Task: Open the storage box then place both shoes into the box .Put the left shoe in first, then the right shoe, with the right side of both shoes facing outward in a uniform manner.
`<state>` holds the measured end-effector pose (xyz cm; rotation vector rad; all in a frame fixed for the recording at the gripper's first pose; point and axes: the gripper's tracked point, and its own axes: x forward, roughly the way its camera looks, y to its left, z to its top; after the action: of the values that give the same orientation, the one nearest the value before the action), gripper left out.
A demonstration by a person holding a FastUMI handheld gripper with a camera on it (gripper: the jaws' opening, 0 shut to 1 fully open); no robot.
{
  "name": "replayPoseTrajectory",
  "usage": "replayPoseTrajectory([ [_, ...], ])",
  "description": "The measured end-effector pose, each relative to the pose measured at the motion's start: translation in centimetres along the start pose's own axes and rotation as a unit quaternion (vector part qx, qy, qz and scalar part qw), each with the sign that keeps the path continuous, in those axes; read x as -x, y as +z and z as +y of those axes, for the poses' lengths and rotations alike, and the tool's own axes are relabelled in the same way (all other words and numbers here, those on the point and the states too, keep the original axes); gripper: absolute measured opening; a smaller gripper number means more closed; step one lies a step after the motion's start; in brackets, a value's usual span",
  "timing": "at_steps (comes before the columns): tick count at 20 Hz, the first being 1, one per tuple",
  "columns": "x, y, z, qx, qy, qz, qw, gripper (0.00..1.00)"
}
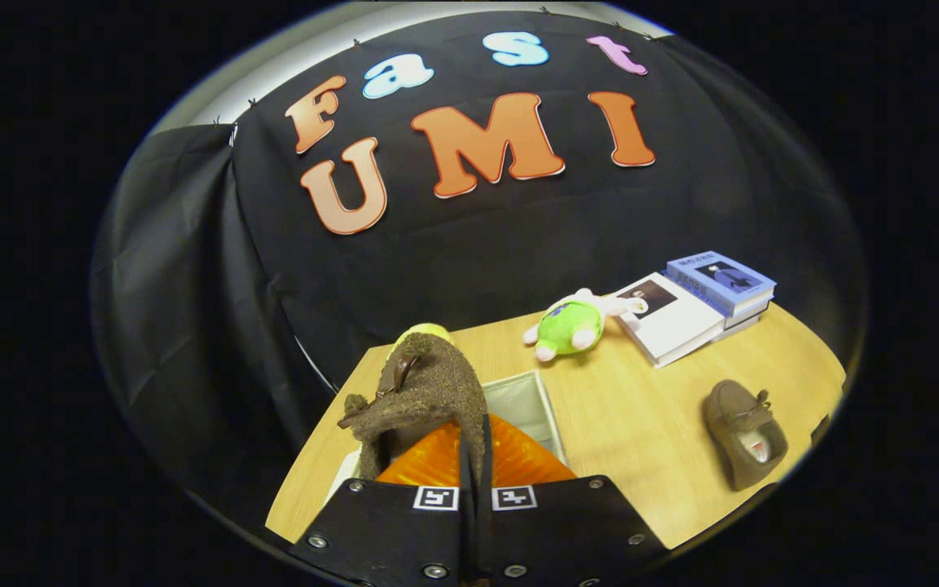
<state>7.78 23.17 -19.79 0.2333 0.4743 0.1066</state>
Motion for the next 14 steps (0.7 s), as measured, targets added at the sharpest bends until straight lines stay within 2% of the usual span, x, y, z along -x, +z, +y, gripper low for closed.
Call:
replayPoseTrajectory([
  [3,-1.1,-2.0,1.1,-0.010,-0.019,0.015,1.000,0.01],
  [7,-2.4,-5.2,2.8,-0.025,-0.024,0.059,0.998,0.02],
  [10,-2.6,-6.4,2.8,-0.009,-0.048,0.080,0.996,0.04],
  [11,-2.7,-6.6,3.2,-0.009,-0.047,0.089,0.995,0.08],
  [12,-3.0,-7.2,3.3,-0.001,-0.053,0.102,0.993,0.21],
  [13,-2.7,-7.5,3.2,0.009,-0.053,0.107,0.993,0.28],
  [14,-2.8,-7.5,3.5,0.009,-0.049,0.107,0.993,0.41],
])
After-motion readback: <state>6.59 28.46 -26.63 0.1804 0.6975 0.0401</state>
